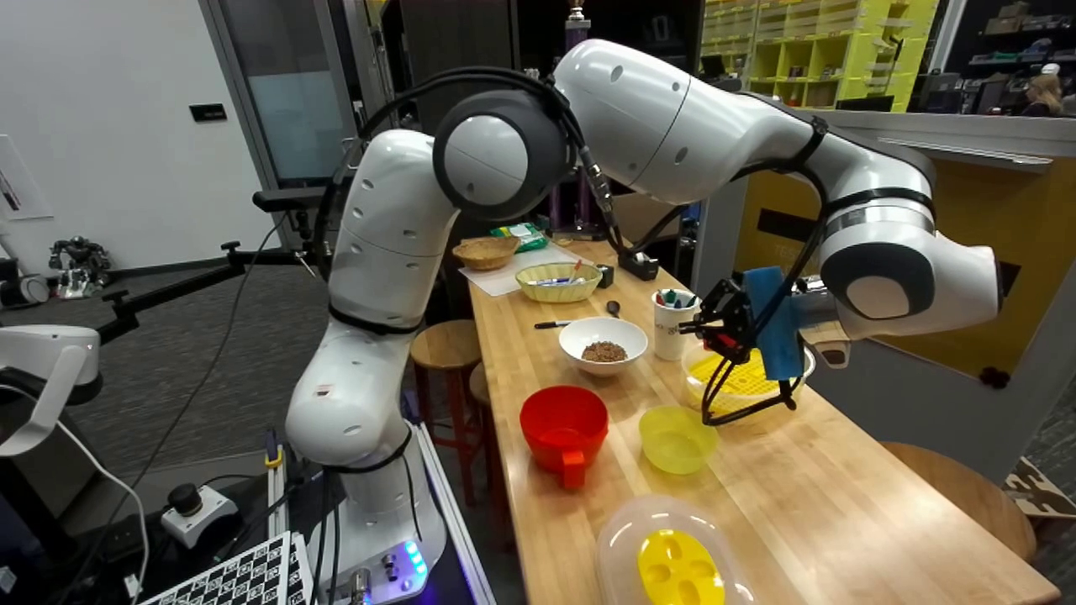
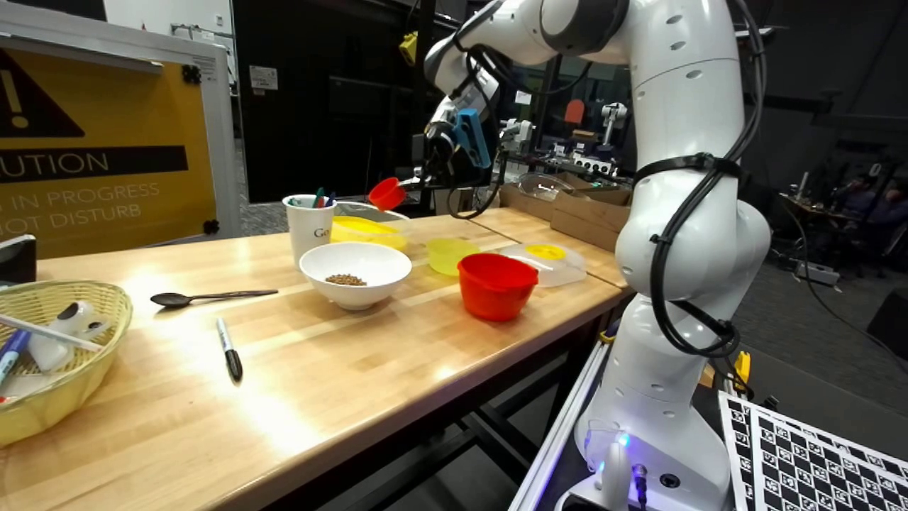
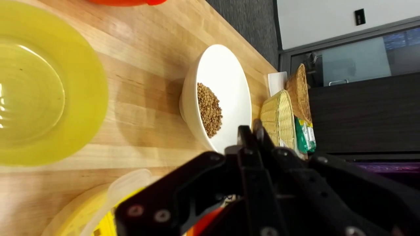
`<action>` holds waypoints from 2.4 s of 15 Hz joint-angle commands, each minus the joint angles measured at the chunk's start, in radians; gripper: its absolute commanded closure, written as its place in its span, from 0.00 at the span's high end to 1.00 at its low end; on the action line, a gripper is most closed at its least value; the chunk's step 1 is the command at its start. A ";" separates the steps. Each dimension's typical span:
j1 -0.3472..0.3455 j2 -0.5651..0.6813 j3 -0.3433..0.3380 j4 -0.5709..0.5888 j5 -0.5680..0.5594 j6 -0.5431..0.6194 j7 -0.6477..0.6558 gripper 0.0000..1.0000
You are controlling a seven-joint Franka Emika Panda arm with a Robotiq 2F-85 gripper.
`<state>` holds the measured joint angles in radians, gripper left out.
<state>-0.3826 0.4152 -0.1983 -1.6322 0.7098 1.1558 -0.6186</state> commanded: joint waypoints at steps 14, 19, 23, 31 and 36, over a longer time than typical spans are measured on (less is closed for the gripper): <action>-0.035 -0.125 -0.049 -0.146 -0.074 0.019 -0.020 0.01; -0.044 -0.159 -0.065 -0.199 -0.101 0.025 -0.033 0.01; -0.048 -0.179 -0.085 -0.249 -0.120 0.032 -0.043 0.01; -0.044 -0.257 -0.112 -0.351 -0.161 0.078 -0.041 0.01; -0.044 -0.316 -0.131 -0.421 -0.173 0.109 -0.045 0.01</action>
<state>-0.4307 0.1778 -0.3148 -1.9769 0.5600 1.2311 -0.6585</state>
